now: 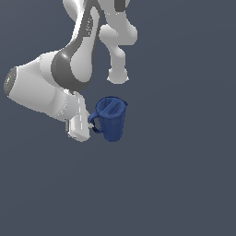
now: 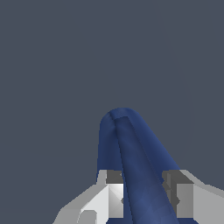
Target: Pick up the object and move it to a goal position.
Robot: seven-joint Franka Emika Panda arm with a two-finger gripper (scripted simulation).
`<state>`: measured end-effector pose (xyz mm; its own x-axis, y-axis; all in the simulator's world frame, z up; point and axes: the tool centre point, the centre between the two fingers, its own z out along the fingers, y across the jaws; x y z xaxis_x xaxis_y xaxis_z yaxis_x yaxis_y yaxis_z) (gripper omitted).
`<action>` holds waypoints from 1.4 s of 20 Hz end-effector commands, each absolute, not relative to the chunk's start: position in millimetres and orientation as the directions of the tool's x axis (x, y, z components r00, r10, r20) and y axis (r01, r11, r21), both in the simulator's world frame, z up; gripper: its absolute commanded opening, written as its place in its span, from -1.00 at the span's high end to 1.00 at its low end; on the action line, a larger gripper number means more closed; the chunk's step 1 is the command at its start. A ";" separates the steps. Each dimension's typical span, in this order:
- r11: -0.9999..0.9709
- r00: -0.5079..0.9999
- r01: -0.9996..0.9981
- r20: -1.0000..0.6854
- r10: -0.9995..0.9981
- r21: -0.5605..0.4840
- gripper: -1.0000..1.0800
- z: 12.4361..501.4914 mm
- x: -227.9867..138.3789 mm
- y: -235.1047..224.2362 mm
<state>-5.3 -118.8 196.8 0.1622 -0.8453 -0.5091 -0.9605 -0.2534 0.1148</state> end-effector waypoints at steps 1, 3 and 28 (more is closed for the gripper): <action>-0.253 0.161 -0.961 -0.509 -0.845 0.116 1.00 196.2 -5.6 -118.8; -0.253 0.161 -0.961 -0.509 -0.845 0.116 1.00 196.2 -5.6 -118.8; -0.252 0.160 -0.961 -0.508 -0.846 0.117 1.00 297.9 -19.6 -207.7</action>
